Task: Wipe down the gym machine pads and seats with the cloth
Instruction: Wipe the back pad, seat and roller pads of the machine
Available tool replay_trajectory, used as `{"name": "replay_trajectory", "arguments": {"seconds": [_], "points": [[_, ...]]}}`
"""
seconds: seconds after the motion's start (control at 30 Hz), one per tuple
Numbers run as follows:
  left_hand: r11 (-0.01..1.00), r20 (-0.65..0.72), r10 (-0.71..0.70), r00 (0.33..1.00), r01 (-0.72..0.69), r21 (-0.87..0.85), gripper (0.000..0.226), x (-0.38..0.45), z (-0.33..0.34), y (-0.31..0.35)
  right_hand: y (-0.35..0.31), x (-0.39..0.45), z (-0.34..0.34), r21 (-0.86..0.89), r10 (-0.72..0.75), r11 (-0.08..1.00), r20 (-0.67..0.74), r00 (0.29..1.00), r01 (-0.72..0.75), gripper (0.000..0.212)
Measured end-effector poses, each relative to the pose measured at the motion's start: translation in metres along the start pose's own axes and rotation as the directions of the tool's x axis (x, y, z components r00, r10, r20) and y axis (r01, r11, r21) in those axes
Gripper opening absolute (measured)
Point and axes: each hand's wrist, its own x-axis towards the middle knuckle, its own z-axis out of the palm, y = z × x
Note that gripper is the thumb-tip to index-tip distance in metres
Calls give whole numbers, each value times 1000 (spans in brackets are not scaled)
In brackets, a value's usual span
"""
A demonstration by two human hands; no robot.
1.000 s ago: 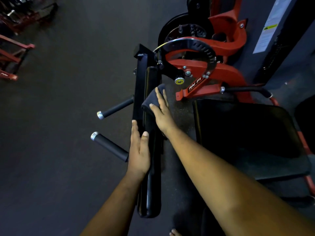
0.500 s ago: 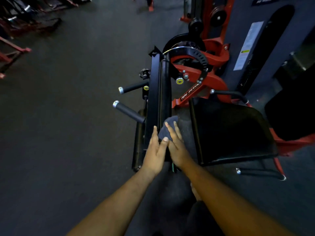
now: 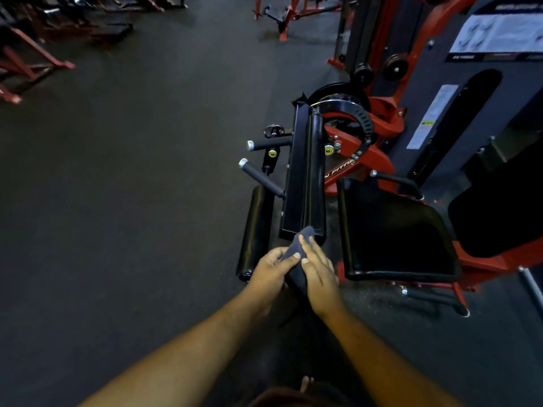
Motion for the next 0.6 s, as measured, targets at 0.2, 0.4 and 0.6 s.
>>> {"name": "replay_trajectory", "arguments": {"seconds": [0.2,0.4,0.6], "points": [[998,-50,-60,997,58,-38,15,-9,-50,7,6,9,26,154,44,986,77,996,-56,55],[995,-35,-104,994,103,-9,21,-2,-114,21,-5,39,66,469,154,834,305,940,-289,79],[990,66,-140,988,140,-10,21,35,-181,27,-23,69,129,451,172,838,313,934,-306,80]]}}
